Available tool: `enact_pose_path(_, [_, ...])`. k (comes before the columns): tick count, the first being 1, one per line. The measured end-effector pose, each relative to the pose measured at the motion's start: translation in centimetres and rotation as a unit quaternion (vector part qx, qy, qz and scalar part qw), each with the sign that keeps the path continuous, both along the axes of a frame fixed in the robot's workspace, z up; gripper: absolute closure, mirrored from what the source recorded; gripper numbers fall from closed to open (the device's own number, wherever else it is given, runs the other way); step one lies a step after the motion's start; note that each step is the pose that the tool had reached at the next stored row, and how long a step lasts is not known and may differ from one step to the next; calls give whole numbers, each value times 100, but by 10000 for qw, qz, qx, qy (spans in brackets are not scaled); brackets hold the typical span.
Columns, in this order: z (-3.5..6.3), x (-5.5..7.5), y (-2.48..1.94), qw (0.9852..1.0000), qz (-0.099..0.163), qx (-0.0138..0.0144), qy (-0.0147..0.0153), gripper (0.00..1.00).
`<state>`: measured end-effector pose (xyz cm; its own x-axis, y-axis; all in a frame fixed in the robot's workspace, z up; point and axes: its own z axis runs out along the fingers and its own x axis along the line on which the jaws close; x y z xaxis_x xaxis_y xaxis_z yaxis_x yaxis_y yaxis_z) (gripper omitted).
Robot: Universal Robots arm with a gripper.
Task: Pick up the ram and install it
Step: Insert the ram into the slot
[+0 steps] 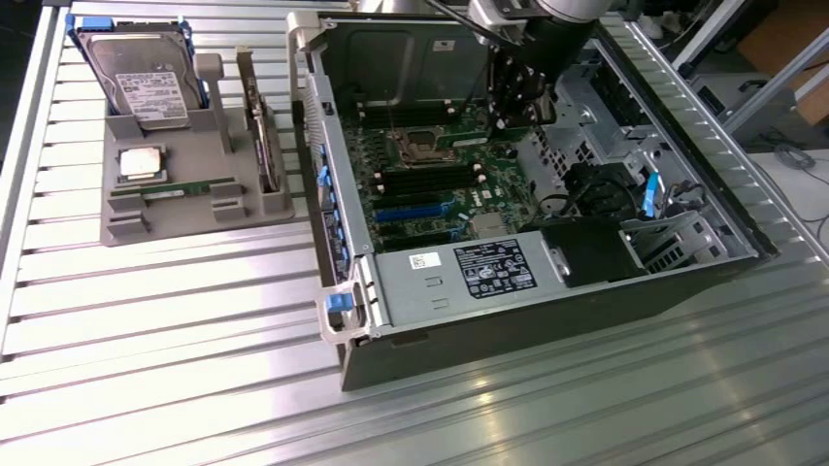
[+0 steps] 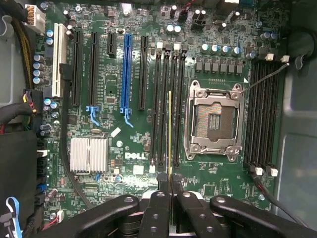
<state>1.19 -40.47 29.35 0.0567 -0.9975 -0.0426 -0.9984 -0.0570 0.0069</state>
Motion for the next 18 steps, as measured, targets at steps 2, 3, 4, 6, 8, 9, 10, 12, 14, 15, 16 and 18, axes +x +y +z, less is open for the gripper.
enact_pose_path(2, [-17, 0, 0, 10000, 0, 0, 0, 88])
enact_pose_path(3, [-21, 0, 0, 10000, 0, 0, 0, 88])
enact_pose_path(4, [-26, 0, 0, 10000, 0, 0, 0, 88])
enact_pose_path(6, [-42, 0, 0, 10000, 0, 0, 0, 88])
enact_pose_path(8, [-60, 0, 0, 10000, 0, 0, 0, 88])
enact_pose_path(9, [-68, 0, 0, 10000, 0, 0, 0, 88])
enact_pose_path(10, [-78, 0, 0, 10000, 0, 0, 0, 88])
enact_pose_path(12, [-99, 0, 0, 10000, 0, 0, 0, 88])
enact_pose_path(14, [-113, 0, 0, 10000, 0, 0, 0, 88])
enact_pose_path(15, [-122, 0, 0, 10000, 0, 0, 0, 88])
enact_pose_path(16, [-132, 0, 0, 10000, 0, 0, 0, 88])
enact_pose_path(18, [-147, 0, 0, 10000, 0, 0, 0, 88])
